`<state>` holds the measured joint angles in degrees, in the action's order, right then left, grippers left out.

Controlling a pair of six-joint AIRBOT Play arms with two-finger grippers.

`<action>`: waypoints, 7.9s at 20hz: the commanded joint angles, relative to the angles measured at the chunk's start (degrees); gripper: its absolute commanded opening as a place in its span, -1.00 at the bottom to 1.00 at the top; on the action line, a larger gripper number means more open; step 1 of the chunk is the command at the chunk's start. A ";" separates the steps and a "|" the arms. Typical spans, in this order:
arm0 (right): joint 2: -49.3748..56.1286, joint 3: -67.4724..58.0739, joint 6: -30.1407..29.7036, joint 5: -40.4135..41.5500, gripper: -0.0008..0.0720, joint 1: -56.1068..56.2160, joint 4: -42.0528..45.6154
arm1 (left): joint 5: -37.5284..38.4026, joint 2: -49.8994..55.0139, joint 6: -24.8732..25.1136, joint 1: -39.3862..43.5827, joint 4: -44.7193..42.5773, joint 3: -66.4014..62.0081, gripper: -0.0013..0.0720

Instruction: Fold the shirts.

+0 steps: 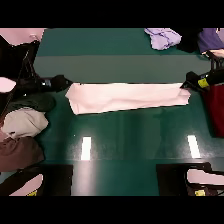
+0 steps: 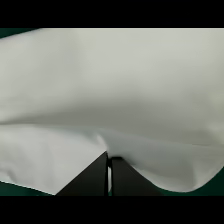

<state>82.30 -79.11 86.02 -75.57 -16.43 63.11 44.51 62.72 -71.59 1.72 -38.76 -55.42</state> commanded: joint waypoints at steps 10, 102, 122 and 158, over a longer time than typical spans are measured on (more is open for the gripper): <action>13.75 -11.02 1.64 8.33 -0.95 0.26 -0.11 | -5.95 19.58 8.68 0.09 12.66 -7.96 -0.89; 12.81 -1.97 2.43 23.39 -0.94 12.63 -6.64 | 27.12 5.03 -12.37 -0.70 -26.58 -16.83 -0.88; 26.60 -8.48 -20.11 -4.15 0.44 -5.42 -14.08 | 27.06 5.03 -12.46 -0.68 -22.75 -16.76 -0.88; 0.72 -20.20 -10.34 -11.37 -0.94 23.37 -21.00 | 10.64 46.80 -16.00 27.91 -17.38 -40.33 -0.89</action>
<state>83.53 -99.26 74.30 -88.53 4.47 42.15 53.17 108.66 -88.29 29.82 -55.75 -94.83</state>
